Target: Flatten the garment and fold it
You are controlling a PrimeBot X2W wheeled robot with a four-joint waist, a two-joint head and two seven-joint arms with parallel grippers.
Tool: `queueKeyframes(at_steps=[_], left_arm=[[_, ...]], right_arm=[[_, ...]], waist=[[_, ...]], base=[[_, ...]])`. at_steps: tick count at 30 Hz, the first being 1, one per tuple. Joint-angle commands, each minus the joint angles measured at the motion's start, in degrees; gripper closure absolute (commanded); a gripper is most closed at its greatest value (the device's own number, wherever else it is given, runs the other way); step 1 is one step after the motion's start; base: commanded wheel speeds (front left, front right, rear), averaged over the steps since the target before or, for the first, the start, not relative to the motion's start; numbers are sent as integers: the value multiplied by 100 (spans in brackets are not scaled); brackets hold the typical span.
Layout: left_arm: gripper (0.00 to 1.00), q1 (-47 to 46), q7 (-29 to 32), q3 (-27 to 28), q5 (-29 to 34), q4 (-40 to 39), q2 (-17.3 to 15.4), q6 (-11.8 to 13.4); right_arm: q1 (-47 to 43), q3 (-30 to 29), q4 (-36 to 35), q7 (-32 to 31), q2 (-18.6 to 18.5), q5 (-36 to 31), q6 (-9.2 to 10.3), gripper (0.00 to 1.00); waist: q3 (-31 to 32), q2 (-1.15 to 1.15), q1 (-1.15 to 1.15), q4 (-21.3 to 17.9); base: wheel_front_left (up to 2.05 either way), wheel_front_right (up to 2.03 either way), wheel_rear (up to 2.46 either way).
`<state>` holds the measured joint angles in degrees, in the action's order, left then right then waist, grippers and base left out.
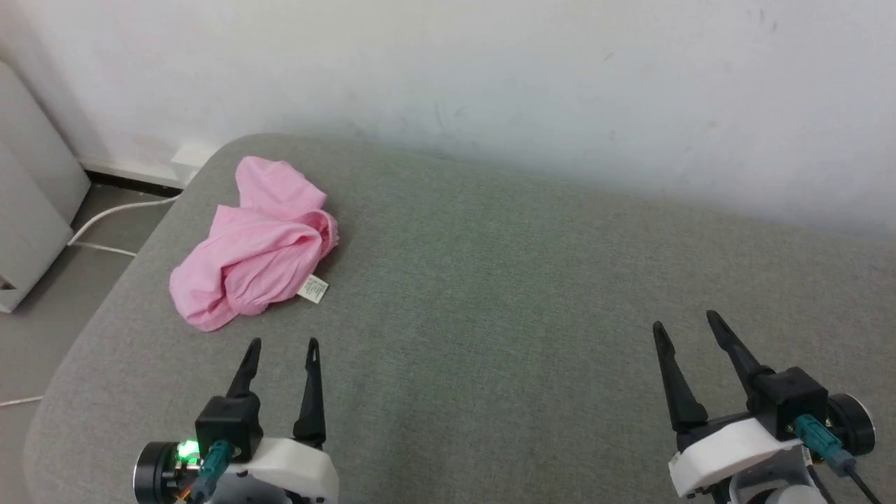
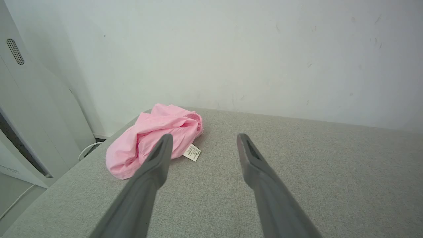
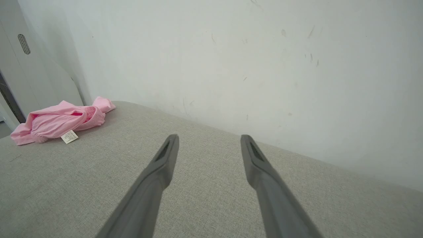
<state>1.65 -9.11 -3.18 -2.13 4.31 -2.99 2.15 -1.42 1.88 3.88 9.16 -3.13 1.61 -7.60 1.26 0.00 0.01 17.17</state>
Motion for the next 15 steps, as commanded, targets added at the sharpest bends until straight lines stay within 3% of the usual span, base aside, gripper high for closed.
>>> queueKeyframes(at_steps=[1, 15], left_arm=[[0, 72, -63, -18, -28, 38, 4, 30], [0, 85, -218, -73, -78, 84, 6, 103]], right_arm=[[-37, 16, 10, 59, 15, 29, 7, 0], [-23, 98, 126, 214, 18, 55, 8, 0]], waist=[[28, 0, 0, 105], [17, 0, 0, 428]], base=[[0, 0, 0], [0, 0, 0]])
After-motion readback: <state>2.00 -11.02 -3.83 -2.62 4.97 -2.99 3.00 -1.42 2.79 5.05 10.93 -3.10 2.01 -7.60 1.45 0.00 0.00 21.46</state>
